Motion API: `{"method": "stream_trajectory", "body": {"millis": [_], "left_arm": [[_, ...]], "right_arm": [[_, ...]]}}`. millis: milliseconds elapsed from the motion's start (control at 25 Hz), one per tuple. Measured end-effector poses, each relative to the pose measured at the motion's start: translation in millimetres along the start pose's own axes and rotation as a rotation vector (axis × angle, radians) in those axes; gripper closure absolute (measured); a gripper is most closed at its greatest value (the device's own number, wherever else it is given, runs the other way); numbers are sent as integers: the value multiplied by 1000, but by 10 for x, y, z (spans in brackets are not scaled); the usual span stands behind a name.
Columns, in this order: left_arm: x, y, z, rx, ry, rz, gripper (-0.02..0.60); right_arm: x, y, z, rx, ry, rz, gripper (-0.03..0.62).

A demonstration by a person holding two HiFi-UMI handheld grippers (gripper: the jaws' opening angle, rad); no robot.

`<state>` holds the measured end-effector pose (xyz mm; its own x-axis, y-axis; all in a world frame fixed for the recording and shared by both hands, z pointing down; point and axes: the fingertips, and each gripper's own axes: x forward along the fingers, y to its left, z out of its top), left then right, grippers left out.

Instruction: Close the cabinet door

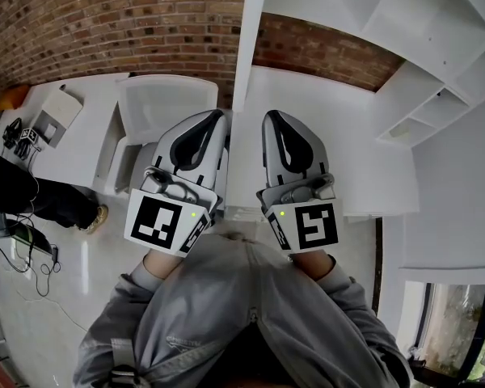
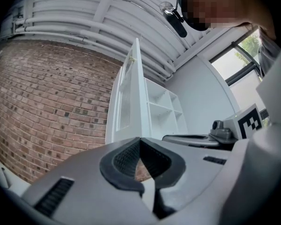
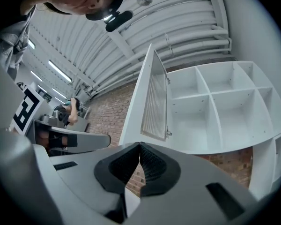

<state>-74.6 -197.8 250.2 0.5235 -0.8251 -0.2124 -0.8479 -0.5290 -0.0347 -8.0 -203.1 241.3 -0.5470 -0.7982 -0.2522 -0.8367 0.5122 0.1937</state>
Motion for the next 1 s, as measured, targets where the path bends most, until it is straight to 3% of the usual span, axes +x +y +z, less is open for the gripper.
{"method": "stream_trajectory", "body": {"millis": [480, 1000], "left_arm": [[73, -1, 579, 68, -118, -38, 575], [241, -66, 1071, 138, -209, -94, 575]], "right_arm": [[166, -16, 619, -73, -89, -5, 568], [391, 46, 1289, -100, -185, 55, 565]]}}
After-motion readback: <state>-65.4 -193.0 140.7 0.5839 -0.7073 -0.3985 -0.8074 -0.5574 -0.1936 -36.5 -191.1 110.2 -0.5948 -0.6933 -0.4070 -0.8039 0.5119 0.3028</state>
